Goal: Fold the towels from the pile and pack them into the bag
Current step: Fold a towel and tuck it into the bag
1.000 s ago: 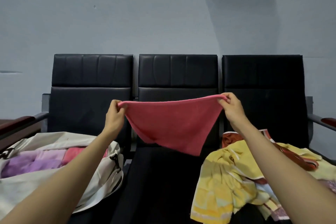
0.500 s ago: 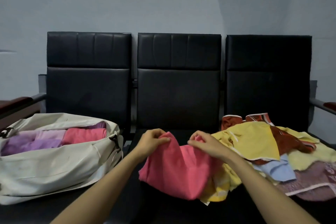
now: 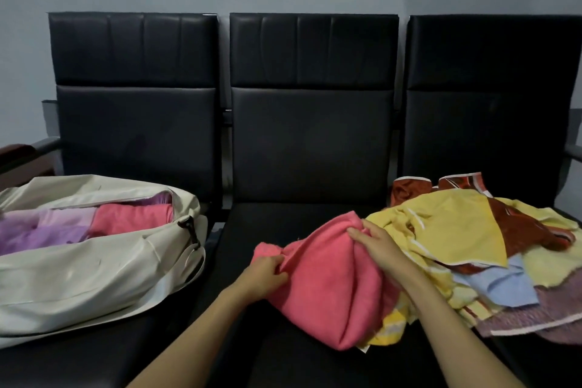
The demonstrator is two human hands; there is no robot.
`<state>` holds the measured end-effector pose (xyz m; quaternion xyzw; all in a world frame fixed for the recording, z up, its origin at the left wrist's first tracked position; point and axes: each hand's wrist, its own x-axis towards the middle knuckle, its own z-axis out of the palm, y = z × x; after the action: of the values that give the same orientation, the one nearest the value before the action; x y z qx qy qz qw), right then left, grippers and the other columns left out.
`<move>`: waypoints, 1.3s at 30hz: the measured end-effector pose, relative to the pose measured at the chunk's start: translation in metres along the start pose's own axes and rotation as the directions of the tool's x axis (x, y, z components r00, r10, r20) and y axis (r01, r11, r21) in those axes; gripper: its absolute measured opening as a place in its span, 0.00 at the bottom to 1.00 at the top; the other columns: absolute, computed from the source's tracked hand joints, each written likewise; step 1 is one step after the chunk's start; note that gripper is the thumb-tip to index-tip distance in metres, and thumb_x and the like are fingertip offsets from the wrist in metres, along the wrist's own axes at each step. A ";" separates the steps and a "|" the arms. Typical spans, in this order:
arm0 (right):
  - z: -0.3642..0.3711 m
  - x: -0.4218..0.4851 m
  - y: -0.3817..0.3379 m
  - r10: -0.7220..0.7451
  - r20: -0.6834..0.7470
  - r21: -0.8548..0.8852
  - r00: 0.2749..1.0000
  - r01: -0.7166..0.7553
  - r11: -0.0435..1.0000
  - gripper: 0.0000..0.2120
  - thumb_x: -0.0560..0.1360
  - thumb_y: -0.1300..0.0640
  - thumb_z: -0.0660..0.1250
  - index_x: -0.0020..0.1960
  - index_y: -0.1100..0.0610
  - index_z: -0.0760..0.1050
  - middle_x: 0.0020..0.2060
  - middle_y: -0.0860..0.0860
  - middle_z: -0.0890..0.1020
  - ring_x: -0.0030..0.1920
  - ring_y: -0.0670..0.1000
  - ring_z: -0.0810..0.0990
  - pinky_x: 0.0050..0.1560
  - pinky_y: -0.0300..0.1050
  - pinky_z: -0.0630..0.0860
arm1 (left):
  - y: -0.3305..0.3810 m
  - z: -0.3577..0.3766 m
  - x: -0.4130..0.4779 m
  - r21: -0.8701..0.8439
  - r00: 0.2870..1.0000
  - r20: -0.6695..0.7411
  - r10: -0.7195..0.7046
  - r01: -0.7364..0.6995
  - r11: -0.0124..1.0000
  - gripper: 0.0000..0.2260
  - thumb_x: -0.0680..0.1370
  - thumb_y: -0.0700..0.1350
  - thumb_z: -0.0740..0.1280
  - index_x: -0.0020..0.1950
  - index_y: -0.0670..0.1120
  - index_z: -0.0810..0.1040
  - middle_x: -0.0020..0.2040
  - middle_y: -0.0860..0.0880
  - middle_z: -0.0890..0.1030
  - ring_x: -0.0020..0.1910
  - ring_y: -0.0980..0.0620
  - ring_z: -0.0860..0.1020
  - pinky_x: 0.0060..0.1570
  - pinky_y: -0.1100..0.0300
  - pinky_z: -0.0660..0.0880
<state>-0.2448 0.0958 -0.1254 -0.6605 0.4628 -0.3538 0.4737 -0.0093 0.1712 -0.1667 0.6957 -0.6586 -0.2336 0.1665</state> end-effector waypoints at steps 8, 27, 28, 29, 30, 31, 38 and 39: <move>-0.008 0.002 0.004 0.068 -0.115 0.199 0.991 -0.044 0.979 0.10 0.80 0.56 0.62 0.54 0.61 0.76 0.46 0.57 0.79 0.47 0.55 0.78 0.51 0.48 0.73 | -0.027 -0.008 0.008 0.284 0.912 -0.384 -0.145 0.266 0.921 0.10 0.73 0.41 0.60 0.51 0.44 0.78 0.52 0.45 0.79 0.56 0.43 0.75 0.50 0.54 0.68; -0.048 -0.001 0.012 0.124 -0.257 0.457 0.958 0.008 0.890 0.11 0.79 0.56 0.64 0.61 0.54 0.76 0.49 0.54 0.80 0.48 0.54 0.79 0.45 0.46 0.75 | -0.046 -0.052 -0.006 -0.877 0.858 -0.387 -0.337 -0.229 0.423 0.12 0.78 0.44 0.64 0.34 0.46 0.71 0.31 0.49 0.71 0.31 0.55 0.69 0.30 0.63 0.67; -0.050 -0.002 0.012 0.112 -0.271 0.440 0.956 0.019 0.898 0.12 0.79 0.56 0.63 0.61 0.55 0.76 0.48 0.54 0.80 0.46 0.53 0.79 0.43 0.46 0.74 | -0.049 -0.051 -0.011 -0.783 0.874 -0.389 -0.290 -0.149 0.604 0.17 0.78 0.52 0.66 0.31 0.48 0.68 0.29 0.50 0.67 0.30 0.55 0.65 0.31 0.61 0.63; -0.050 -0.004 0.012 0.093 -0.275 0.418 0.957 0.032 0.908 0.11 0.79 0.57 0.63 0.61 0.55 0.76 0.47 0.54 0.79 0.45 0.53 0.78 0.41 0.45 0.74 | -0.053 -0.050 -0.012 -0.615 0.893 -0.368 -0.258 -0.026 0.788 0.21 0.76 0.60 0.65 0.29 0.48 0.68 0.27 0.51 0.66 0.28 0.55 0.64 0.32 0.58 0.61; -0.048 -0.006 0.010 0.066 -0.271 0.393 0.960 0.048 0.918 0.10 0.80 0.57 0.62 0.60 0.55 0.76 0.47 0.53 0.79 0.44 0.53 0.78 0.41 0.45 0.73 | -0.056 -0.046 -0.010 -0.357 0.907 -0.342 -0.245 0.115 0.927 0.24 0.76 0.63 0.63 0.29 0.48 0.72 0.26 0.52 0.68 0.28 0.54 0.67 0.35 0.57 0.63; -0.046 -0.006 0.009 0.034 -0.259 0.371 0.965 0.067 0.926 0.09 0.80 0.58 0.62 0.58 0.54 0.77 0.47 0.53 0.79 0.45 0.53 0.78 0.42 0.45 0.74 | -0.057 -0.041 -0.006 -0.040 0.913 -0.342 -0.222 0.222 0.974 0.24 0.78 0.63 0.60 0.33 0.47 0.80 0.30 0.52 0.75 0.33 0.54 0.74 0.41 0.57 0.65; -0.023 -0.013 -0.005 -0.186 -0.074 0.084 0.980 0.192 0.978 0.08 0.78 0.58 0.65 0.51 0.47 0.79 0.46 0.45 0.83 0.48 0.41 0.80 0.52 0.40 0.73 | -0.030 -0.006 0.013 0.091 0.944 -0.330 0.005 0.026 0.996 0.10 0.79 0.50 0.65 0.57 0.49 0.81 0.57 0.50 0.77 0.59 0.50 0.74 0.61 0.56 0.69; -0.019 -0.013 -0.007 -0.208 -0.027 0.019 0.978 0.208 0.978 0.08 0.78 0.59 0.65 0.50 0.46 0.79 0.45 0.44 0.83 0.47 0.39 0.80 0.51 0.37 0.72 | -0.016 -0.004 0.011 -0.018 0.926 -0.371 0.068 -0.081 0.997 0.09 0.78 0.49 0.66 0.56 0.48 0.81 0.56 0.51 0.77 0.58 0.53 0.75 0.61 0.59 0.69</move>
<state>-0.2640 0.1036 -0.1139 -0.6957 0.3930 -0.4147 0.4354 0.0063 0.1609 -0.1728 0.6989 -0.6375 -0.1027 0.3076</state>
